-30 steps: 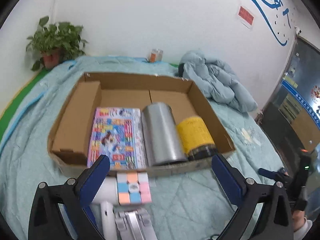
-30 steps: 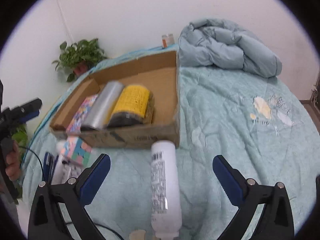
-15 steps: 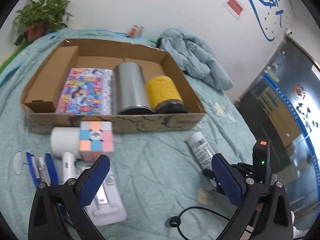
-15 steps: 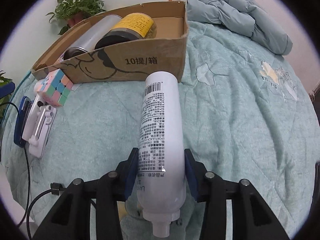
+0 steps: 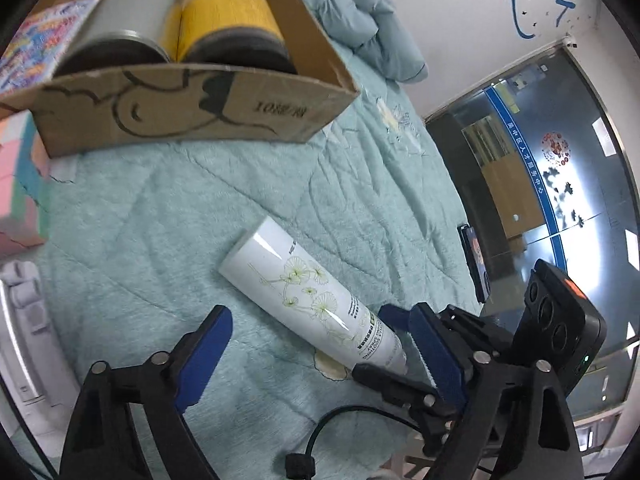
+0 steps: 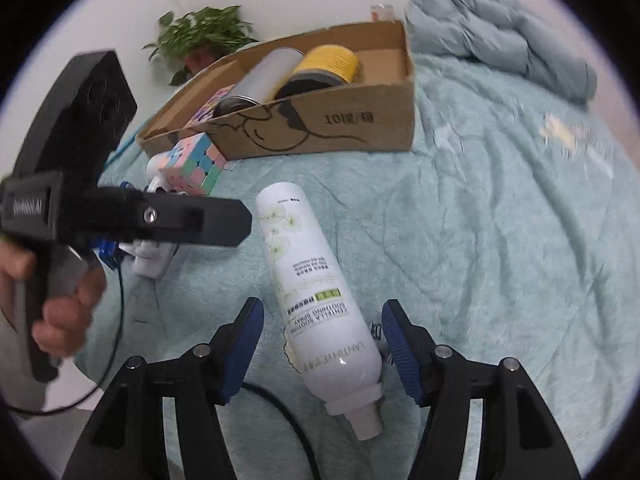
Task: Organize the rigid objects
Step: 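Move the left tool to the lying white spray bottle and grasp it, then lift the spray bottle upright with the left tool over the box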
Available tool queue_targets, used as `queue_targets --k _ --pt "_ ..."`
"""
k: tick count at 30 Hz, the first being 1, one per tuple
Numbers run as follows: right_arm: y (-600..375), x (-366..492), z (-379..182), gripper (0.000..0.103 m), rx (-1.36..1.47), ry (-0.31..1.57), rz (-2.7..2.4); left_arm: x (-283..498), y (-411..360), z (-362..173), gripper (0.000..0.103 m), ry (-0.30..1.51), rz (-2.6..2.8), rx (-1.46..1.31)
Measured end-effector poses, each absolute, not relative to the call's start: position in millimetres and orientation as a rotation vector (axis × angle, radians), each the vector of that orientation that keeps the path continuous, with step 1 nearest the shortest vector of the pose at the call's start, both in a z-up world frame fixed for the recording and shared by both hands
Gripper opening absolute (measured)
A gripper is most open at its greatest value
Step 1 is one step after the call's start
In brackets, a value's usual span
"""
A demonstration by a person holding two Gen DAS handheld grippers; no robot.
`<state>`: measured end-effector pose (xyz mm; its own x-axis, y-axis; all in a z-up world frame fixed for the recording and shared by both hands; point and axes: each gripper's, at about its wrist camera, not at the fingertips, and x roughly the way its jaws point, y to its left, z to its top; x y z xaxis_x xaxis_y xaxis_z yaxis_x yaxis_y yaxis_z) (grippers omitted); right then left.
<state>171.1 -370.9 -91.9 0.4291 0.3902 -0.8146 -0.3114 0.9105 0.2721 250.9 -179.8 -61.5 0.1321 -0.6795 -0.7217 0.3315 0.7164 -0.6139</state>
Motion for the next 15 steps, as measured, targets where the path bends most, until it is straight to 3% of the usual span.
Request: queue_targets --k 4,6,10,13,15 --pt "-356.5 170.1 -94.6 0.06 0.021 1.054 0.469 251.2 -190.7 -81.7 0.073 1.316 -0.733 -0.349" --pt "-348.9 169.4 -98.6 0.047 0.028 1.083 0.503 250.8 -195.8 -91.4 0.07 1.348 -0.741 -0.377" --pt "-328.5 166.6 -100.0 0.046 -0.017 1.075 0.52 250.2 -196.9 -93.1 0.066 1.321 -0.701 -0.4" --pt "-326.1 174.6 -100.9 0.046 0.023 1.077 0.506 253.9 -193.3 -93.4 0.047 1.301 -0.642 -0.388" --pt "-326.9 179.3 -101.6 0.046 0.052 1.08 0.511 257.0 -189.5 -94.9 0.047 1.307 -0.64 -0.411"
